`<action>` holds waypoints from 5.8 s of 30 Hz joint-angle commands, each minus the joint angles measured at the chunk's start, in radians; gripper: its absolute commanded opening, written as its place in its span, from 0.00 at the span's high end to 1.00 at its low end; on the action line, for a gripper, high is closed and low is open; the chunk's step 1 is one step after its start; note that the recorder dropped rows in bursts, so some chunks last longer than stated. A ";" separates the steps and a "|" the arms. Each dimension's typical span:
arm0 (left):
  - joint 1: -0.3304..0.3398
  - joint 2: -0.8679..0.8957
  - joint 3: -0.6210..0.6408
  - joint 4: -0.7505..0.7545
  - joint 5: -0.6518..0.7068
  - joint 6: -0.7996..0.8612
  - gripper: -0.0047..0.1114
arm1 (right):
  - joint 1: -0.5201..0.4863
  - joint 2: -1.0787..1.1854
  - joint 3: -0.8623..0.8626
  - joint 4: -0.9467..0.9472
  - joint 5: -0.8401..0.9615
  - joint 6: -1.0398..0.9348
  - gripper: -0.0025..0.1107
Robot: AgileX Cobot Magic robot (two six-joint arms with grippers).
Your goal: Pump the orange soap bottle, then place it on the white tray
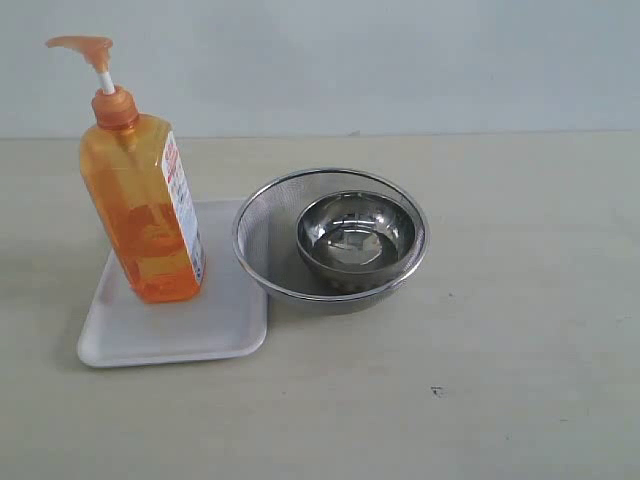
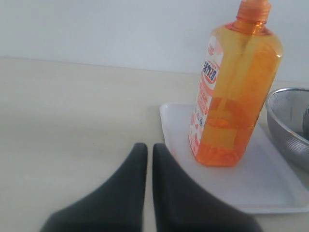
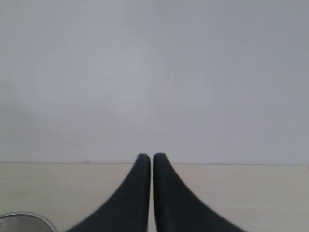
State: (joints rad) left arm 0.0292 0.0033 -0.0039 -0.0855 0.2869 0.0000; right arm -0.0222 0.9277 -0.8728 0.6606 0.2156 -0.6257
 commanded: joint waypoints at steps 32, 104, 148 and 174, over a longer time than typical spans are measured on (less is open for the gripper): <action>-0.006 -0.003 0.004 -0.004 -0.001 0.008 0.92 | -0.007 -0.339 0.003 0.002 -0.010 -0.004 0.98; -0.006 -0.003 0.004 -0.004 -0.001 0.008 0.92 | -0.007 -0.928 0.241 0.002 -0.012 -0.013 0.98; -0.006 -0.003 0.004 -0.004 -0.001 0.008 0.92 | -0.007 -0.928 0.873 0.002 -0.078 -0.015 0.98; -0.006 -0.003 0.004 -0.004 -0.001 0.008 0.92 | -0.007 -0.928 0.873 -0.005 -0.067 -0.011 0.98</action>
State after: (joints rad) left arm 0.0292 0.0033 -0.0039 -0.0855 0.2869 0.0000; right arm -0.0270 0.0044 -0.0035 0.6644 0.1490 -0.6386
